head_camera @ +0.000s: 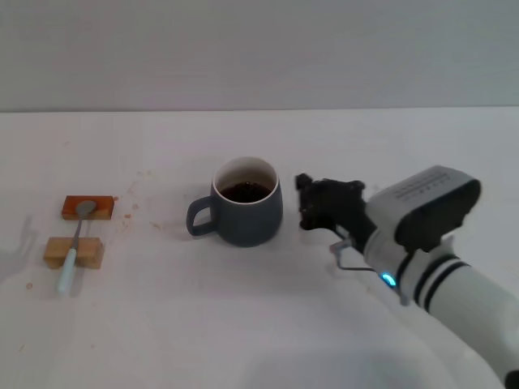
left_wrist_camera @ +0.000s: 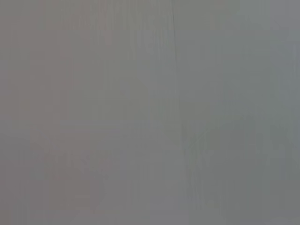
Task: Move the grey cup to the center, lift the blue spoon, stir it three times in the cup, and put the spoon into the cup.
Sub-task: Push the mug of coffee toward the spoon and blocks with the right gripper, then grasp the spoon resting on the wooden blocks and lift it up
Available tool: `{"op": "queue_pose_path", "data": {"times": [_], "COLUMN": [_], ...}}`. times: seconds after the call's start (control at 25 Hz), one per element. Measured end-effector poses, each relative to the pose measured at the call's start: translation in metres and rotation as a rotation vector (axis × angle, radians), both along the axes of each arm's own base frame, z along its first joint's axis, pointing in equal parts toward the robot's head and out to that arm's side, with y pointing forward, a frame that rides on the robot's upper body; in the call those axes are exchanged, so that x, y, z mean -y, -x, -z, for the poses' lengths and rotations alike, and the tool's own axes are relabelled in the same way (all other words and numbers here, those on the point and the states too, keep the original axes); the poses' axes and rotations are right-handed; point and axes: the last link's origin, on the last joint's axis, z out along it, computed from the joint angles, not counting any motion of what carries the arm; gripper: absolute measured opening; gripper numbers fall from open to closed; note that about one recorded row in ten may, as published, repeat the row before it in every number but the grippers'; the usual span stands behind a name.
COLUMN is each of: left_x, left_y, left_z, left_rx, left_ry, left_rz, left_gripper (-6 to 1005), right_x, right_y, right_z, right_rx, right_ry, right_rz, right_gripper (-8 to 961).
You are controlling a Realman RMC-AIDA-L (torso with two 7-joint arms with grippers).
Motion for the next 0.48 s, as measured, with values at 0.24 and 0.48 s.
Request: {"op": "queue_pose_path", "data": {"times": [0.24,0.48], "left_x": [0.003,0.012], "left_y": [-0.001,-0.003], "left_z": [0.005,0.013], "left_rx": [0.040,0.038], "left_ry": [0.032,0.071], "left_rz": [0.014,0.036], "left_gripper": [814,815], "right_x": [0.000,0.010], "right_y": [-0.038,-0.072], "right_z": [-0.033,-0.077], "right_rx": [-0.007,-0.065], "right_ry": [-0.163,-0.389], "right_rz": [0.029,0.076], "right_gripper": [-2,-2]}}
